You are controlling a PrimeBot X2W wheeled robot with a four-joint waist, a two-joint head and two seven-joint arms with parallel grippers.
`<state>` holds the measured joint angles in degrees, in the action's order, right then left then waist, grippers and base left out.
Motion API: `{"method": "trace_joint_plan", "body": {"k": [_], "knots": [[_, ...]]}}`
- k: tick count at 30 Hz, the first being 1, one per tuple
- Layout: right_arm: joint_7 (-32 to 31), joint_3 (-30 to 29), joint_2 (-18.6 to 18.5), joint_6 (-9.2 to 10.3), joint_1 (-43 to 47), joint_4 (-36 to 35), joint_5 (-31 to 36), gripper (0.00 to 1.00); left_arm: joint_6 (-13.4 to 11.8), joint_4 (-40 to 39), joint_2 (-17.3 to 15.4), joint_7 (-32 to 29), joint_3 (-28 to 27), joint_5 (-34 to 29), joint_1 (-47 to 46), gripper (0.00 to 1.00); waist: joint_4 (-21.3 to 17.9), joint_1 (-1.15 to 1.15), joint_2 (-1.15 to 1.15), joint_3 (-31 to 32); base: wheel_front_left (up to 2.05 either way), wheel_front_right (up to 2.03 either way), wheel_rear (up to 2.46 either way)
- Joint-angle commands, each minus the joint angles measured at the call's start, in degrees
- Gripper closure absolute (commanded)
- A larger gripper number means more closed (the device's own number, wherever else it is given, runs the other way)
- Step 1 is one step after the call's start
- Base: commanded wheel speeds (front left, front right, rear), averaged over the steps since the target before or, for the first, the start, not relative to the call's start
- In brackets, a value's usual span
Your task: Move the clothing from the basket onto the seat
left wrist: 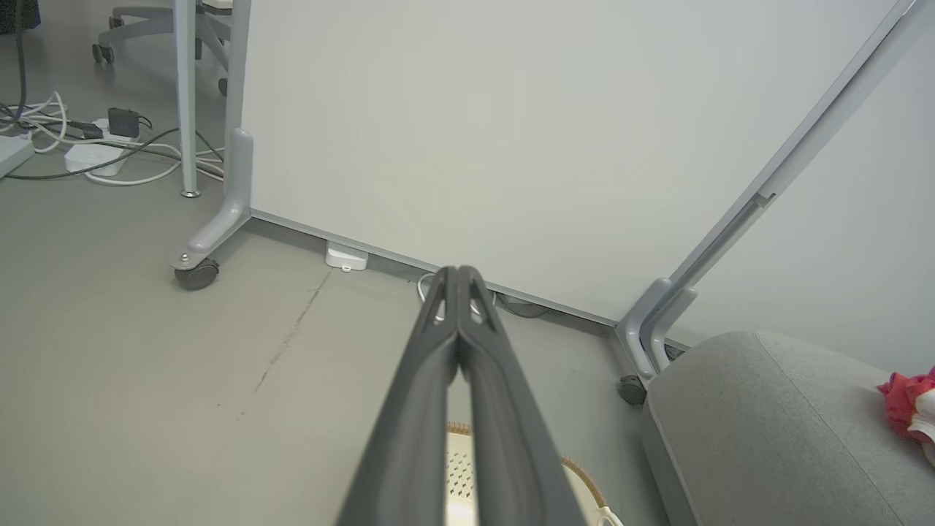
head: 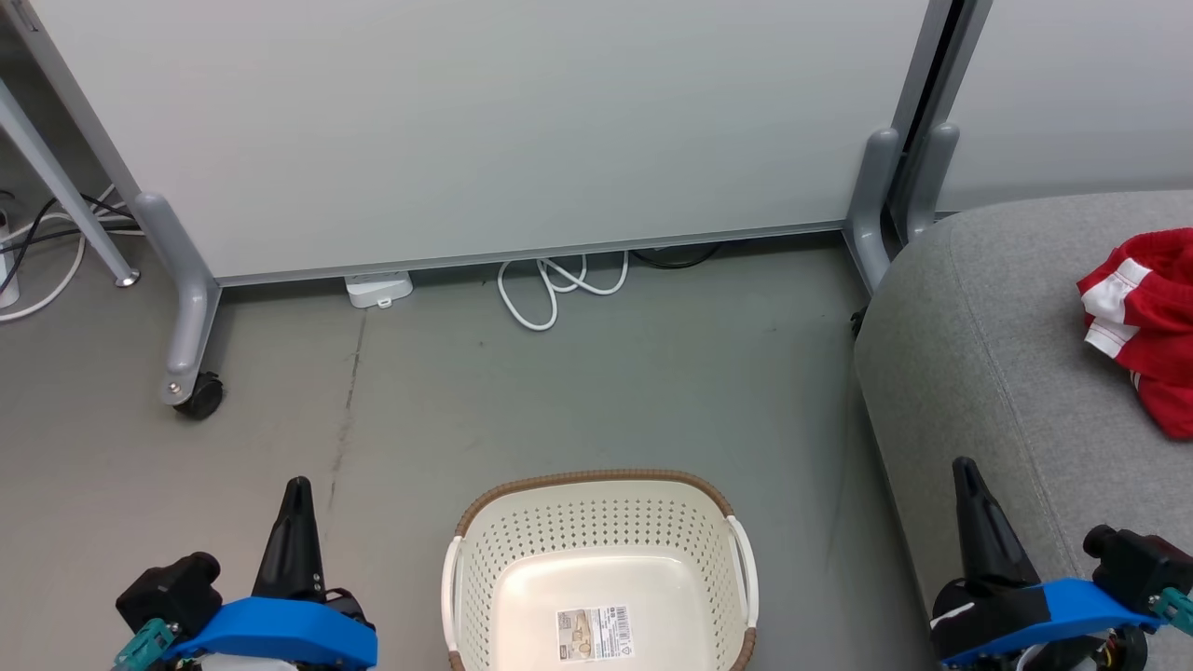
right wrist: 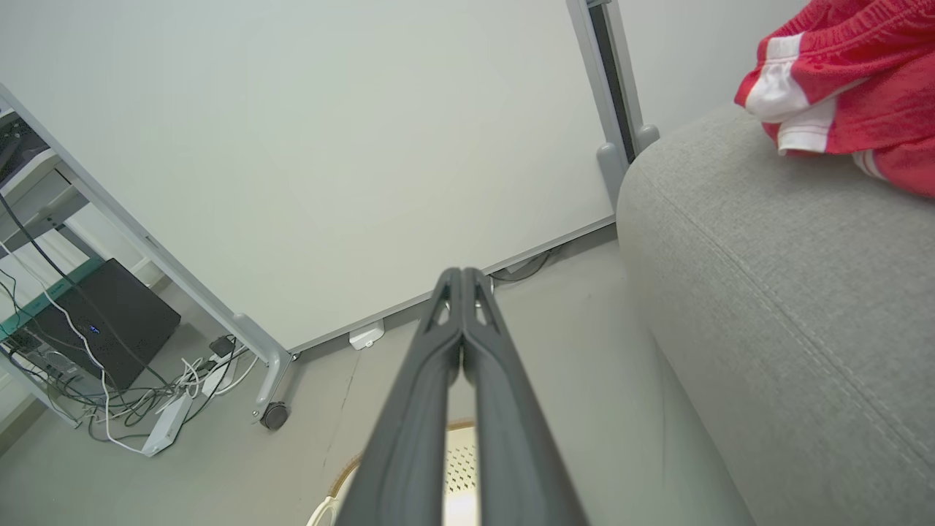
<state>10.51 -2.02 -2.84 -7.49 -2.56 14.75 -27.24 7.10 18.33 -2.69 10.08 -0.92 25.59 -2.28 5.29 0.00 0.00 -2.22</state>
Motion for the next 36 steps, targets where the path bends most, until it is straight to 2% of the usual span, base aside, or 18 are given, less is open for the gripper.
{"method": "trace_joint_plan", "body": {"k": [1, 27, 36], "knots": [[-0.7, -0.3, -0.1, 0.00, -1.2, -0.9, -2.8, 1.00, 0.1, -1.2, -0.2, -0.6, -0.4, 2.8, -1.7, 1.00, -0.1, 0.00, 0.00, 0.0, 0.00, 0.00, 0.00], [-6.8, -1.9, -0.1, 0.00, -2.4, -1.0, -25.7, 1.00, 0.3, -2.5, -0.2, -6.5, -2.4, 26.3, -2.8, 1.00, -1.5, 0.00, 0.00, 0.6, 0.00, 0.00, 0.00], [-8.4, -2.3, -0.1, 0.00, -2.6, -1.0, -31.8, 1.00, 0.3, -2.8, -0.2, -8.1, -2.9, 32.6, -3.0, 1.00, -1.9, 0.00, 0.00, 0.7, 0.00, 0.00, 0.00]]}}
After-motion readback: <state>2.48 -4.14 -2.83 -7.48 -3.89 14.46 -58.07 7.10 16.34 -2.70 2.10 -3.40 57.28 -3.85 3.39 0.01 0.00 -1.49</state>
